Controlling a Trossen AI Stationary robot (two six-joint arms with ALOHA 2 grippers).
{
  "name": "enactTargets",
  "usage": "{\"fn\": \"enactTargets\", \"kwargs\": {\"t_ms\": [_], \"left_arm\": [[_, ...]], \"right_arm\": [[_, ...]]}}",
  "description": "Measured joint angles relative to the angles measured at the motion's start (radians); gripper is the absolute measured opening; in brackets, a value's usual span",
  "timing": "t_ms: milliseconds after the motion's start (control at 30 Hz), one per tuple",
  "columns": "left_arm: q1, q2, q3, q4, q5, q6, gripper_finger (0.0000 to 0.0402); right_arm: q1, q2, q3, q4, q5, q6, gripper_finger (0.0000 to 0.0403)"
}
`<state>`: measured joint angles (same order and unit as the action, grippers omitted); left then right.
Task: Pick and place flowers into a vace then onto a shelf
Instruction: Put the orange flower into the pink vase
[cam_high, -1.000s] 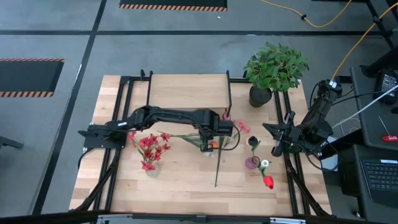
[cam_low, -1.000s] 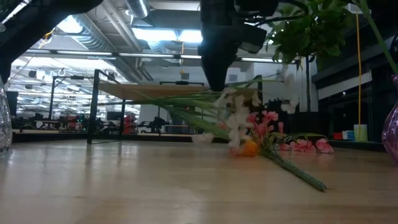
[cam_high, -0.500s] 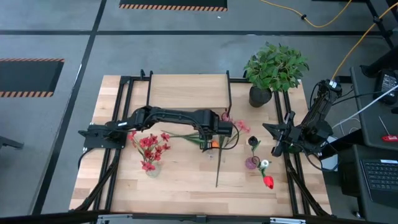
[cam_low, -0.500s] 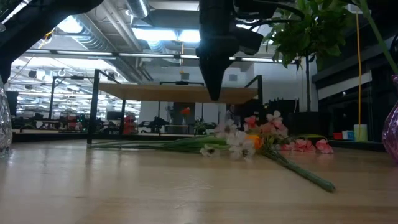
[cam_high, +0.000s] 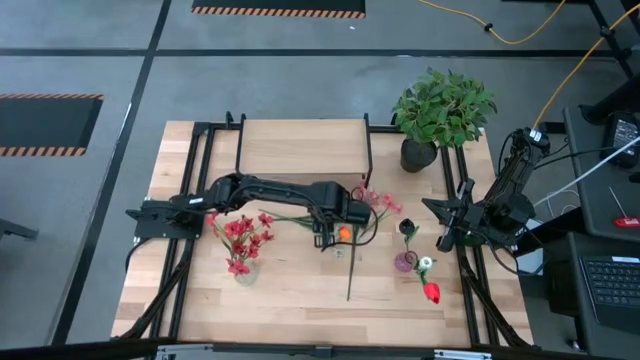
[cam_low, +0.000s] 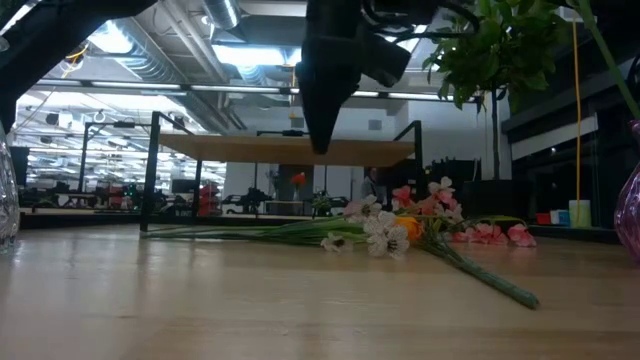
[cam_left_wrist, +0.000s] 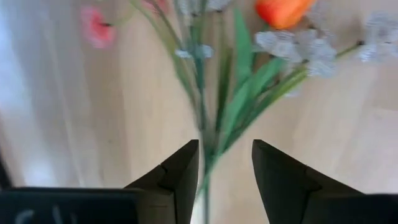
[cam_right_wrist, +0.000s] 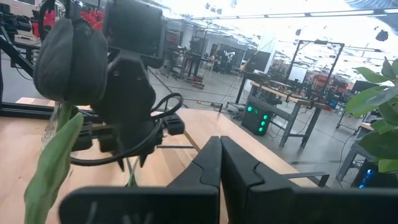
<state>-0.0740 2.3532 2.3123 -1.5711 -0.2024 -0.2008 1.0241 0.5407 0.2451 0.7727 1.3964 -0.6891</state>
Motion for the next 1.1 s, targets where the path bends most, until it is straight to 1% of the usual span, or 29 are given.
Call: {"fn": "enactTargets", "kwargs": {"t_ms": [367, 667, 900, 1100], "left_arm": [[-0.002, 0.029, 0.0, 0.0, 0.025, -0.046, 0.0143], [0.007, 0.06, 0.0, 0.0, 0.084, 0.028, 0.0143], [0.021, 0.068, 0.0, 0.0, 0.1, 0.031, 0.0143], [0.026, 0.062, 0.0, 0.0, 0.104, 0.078, 0.0143]], "right_arm": [[0.0, 0.0, 0.0, 0.0, 0.0, 0.0, 0.0005], [0.0, 0.0, 0.0, 0.0, 0.0, 0.003, 0.0005], [0.0, 0.0, 0.0, -0.002, 0.0, 0.012, 0.0005], [0.0, 0.0, 0.0, -0.072, 0.0, 0.06, 0.0005]]}}
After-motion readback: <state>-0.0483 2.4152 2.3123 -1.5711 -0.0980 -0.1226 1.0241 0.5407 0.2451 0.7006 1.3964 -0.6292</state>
